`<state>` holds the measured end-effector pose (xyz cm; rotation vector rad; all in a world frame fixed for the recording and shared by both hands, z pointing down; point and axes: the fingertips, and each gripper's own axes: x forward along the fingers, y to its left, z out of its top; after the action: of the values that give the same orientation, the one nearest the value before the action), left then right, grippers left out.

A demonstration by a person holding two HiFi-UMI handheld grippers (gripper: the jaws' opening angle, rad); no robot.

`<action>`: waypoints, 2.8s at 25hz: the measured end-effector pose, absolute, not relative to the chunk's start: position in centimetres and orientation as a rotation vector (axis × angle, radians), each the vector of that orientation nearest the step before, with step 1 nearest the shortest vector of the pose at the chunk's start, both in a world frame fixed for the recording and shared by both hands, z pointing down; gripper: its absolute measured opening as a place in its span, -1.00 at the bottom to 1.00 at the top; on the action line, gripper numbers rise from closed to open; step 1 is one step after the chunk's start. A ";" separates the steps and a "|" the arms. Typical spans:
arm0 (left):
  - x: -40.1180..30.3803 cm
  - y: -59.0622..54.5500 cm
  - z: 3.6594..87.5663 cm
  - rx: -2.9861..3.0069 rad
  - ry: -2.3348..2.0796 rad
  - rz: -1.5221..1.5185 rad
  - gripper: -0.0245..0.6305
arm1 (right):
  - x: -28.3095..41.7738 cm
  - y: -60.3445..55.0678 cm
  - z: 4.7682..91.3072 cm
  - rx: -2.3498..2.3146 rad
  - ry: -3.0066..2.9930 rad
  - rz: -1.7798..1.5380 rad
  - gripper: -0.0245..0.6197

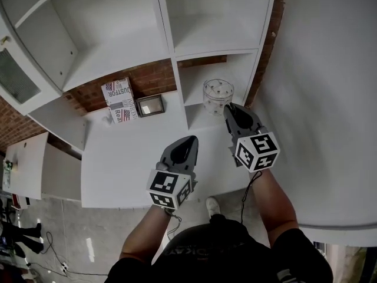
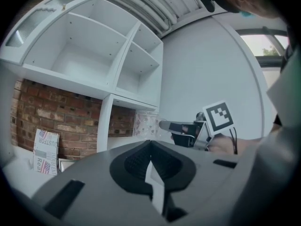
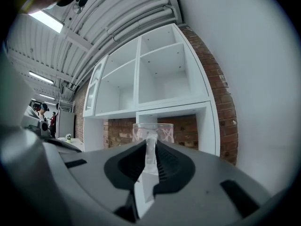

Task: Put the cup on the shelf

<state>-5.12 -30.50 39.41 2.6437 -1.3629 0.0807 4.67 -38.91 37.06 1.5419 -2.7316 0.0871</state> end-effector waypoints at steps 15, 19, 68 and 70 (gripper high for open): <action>-2.7 -38.1 41.2 2.590 -1.409 0.104 -0.91 | 6.1 -48.6 40.1 1.490 -2.722 0.145 -0.81; -2.4 -39.7 41.6 2.574 -1.416 0.106 -0.91 | 5.9 -51.0 41.3 1.472 -2.712 0.170 -0.81; -2.1 -44.7 44.8 2.491 -1.434 0.115 -0.91 | 5.0 -58.6 48.4 1.403 -2.573 0.296 -0.67; -2.2 -44.3 44.7 2.495 -1.435 0.115 -0.91 | 5.2 -58.1 48.1 1.420 -2.579 0.306 -0.66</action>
<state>-2.22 -44.27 44.70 2.4948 -1.4346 0.1147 5.23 -58.08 48.12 1.4202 -2.5791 0.3060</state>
